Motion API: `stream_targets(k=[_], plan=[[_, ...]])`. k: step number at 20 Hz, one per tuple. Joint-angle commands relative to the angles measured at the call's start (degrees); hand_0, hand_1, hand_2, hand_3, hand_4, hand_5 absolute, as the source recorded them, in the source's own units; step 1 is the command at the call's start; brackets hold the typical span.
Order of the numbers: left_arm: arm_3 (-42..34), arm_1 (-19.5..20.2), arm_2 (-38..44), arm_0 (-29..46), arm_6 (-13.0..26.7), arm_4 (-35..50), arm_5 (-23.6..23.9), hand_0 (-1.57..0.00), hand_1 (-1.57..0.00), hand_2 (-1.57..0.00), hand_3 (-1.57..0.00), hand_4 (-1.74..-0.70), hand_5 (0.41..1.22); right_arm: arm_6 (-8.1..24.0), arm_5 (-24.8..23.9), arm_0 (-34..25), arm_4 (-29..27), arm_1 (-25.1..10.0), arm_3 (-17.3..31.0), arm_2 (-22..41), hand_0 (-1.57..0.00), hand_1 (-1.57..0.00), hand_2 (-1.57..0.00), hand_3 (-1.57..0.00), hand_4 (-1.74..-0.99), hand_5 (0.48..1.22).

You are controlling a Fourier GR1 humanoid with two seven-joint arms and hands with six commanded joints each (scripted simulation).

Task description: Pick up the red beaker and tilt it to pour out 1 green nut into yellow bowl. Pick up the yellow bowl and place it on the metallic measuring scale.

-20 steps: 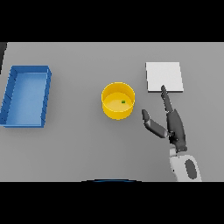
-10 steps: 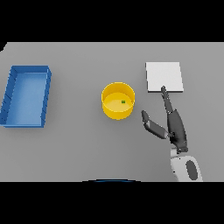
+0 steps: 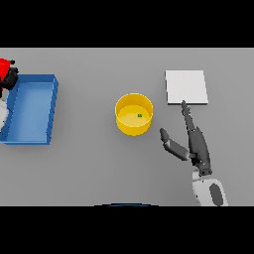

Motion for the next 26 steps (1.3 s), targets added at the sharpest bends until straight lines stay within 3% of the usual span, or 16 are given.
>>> stream_targets(k=[1,2,6,7,10,12,13,15,17,20,23,24,26], plan=[[-2.1,-0.1,-0.1,1.4,1.1,0.2,0.8,-1.57,-1.57,-1.57,-1.53,-1.74,1.173,0.0,0.3,-0.1,-0.5,-0.2,0.1,-0.3,0.00,0.00,0.00,0.00,-1.006,0.647],[-3.4,-0.5,-0.1,2.4,2.2,0.7,1.1,-1.57,-1.57,-1.57,-1.54,-1.74,1.151,-1.1,0.3,0.2,-0.3,-0.2,0.0,-0.1,0.00,0.00,0.00,0.00,-1.012,0.650],[-7.4,0.5,-1.3,6.1,4.0,-0.5,1.8,-1.57,-1.57,-1.57,-1.56,-1.71,0.991,0.7,-0.5,-0.6,0.4,-0.2,0.2,-0.3,0.00,0.00,0.00,0.00,-1.017,0.638],[-8.4,0.8,-1.7,6.8,4.3,-0.9,1.5,-1.57,-1.57,-1.57,-1.56,-1.65,0.941,-0.3,-0.7,-0.1,0.8,-0.2,-0.2,0.0,0.00,0.00,0.00,0.00,-1.021,0.636],[-11.6,2.2,-2.4,8.9,5.6,-1.3,0.7,-1.57,-1.54,-1.50,-1.47,-1.28,0.810,-0.7,-1.0,0.2,0.7,-0.1,0.1,-0.2,0.00,0.00,0.00,0.00,-1.012,0.634],[-13.2,2.2,-3.0,9.7,5.6,-0.9,-0.5,-1.39,-1.22,-1.21,-1.14,-1.07,0.749,-0.6,-0.4,-0.2,-0.4,-0.6,-0.3,-0.8,0.00,0.00,0.00,0.00,-1.007,0.635],[-12.1,2.2,-3.0,9.3,5.9,-0.9,-0.9,-1.21,-1.00,-1.02,-0.95,-1.00,0.720,-0.5,-0.4,0.0,-0.3,-0.7,-0.4,-0.9,0.00,0.00,0.00,0.00,-1.004,0.636],[-11.5,2.7,-3.4,9.3,6.1,-0.7,-2.6,-0.77,-0.64,-0.65,-0.61,-0.92,0.677,-0.2,-0.2,-0.1,-0.5,-0.8,-0.3,-0.9,0.00,0.00,0.00,0.00,-1.005,0.634],[-10.2,2.8,-4.8,9.3,5.0,-1.7,-4.3,-0.49,-0.41,-0.42,-0.39,-0.86,0.657,-0.1,-0.2,-0.4,-0.2,-0.6,-1.1,-0.5,0.00,0.00,0.00,0.00,-1.009,0.639],[-9.0,2.5,-5.5,9.0,2.9,-2.0,-5.5,-0.25,-0.21,-0.21,-0.20,-0.81,0.657,-0.7,-0.4,0.4,0.5,-0.5,-1.0,0.0,0.00,0.00,0.00,0.00,-1.012,0.639],[-8.3,2.2,-5.0,8.5,0.7,-1.8,-5.0,-0.13,-0.11,-0.11,-0.10,-0.79,0.649,1.5,-0.4,-0.1,1.3,-0.7,-0.9,0.2,0.00,0.00,0.00,0.00,-1.021,0.640],[-8.9,2.5,-4.9,8.6,0.7,-2.0,-4.5,-0.10,-0.08,-0.09,-0.08,-0.78,0.651,3.9,-0.3,-1.5,2.4,-1.5,-0.1,0.2,0.00,0.00,0.00,0.00,-1.020,0.640],[-8.4,2.3,-5.0,8.5,-0.4,-2.3,-4.1,-0.07,-0.05,-0.06,-0.05,-0.76,0.657,2.5,3.7,-3.4,2.5,-4.4,0.8,1.3,0.00,0.00,0.00,0.00,-1.005,0.669]])
